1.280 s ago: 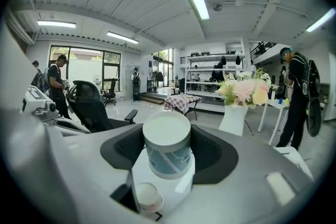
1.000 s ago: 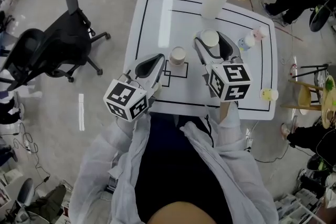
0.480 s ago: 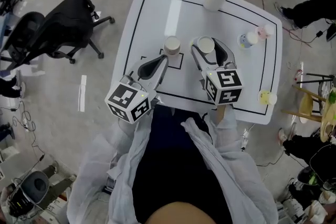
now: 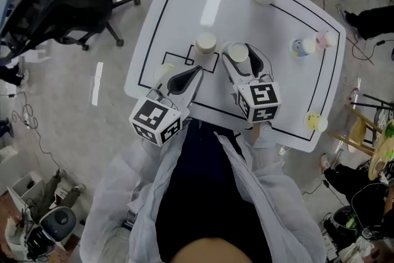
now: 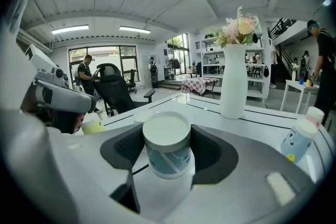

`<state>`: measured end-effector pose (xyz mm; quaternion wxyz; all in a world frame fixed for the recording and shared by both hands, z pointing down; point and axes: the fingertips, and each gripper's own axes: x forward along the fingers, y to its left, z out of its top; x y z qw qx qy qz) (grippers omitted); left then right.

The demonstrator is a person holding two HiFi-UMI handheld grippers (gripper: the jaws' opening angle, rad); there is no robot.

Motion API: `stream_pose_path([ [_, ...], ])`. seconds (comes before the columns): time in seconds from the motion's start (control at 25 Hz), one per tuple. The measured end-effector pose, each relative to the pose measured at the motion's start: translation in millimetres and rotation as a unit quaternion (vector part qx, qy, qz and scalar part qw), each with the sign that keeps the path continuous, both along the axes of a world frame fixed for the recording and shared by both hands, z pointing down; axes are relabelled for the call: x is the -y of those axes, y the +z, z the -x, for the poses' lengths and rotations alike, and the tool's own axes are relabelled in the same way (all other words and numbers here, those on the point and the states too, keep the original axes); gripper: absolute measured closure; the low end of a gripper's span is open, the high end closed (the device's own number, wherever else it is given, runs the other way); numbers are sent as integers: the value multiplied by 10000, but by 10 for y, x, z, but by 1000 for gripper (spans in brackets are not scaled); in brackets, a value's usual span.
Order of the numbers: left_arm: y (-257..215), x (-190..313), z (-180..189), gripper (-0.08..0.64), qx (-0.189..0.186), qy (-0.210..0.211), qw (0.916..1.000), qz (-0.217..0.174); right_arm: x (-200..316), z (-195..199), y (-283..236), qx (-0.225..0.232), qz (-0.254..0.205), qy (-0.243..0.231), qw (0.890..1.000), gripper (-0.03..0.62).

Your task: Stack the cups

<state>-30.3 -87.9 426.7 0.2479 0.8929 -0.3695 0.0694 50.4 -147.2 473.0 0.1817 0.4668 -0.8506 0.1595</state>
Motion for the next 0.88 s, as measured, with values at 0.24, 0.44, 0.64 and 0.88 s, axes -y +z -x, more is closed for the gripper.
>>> stream_pose_path([
  [0.24,116,-70,-42,563,-29,-20,9999,117,47,0,156,-72,43,-84,9999,311],
  [0.44,228,-88,-36,563,43,-50,9998,203,67,-6,262,-53,109,-129,9998,311],
  [0.64,266,-51,10,563,64,-133,9996,250,91,30,298,-141,36,-200,9997,311],
  [0.88,289,-41,-5,563,73,-132,9995,284,119,50,301,-143,-44,-223,9996,310],
])
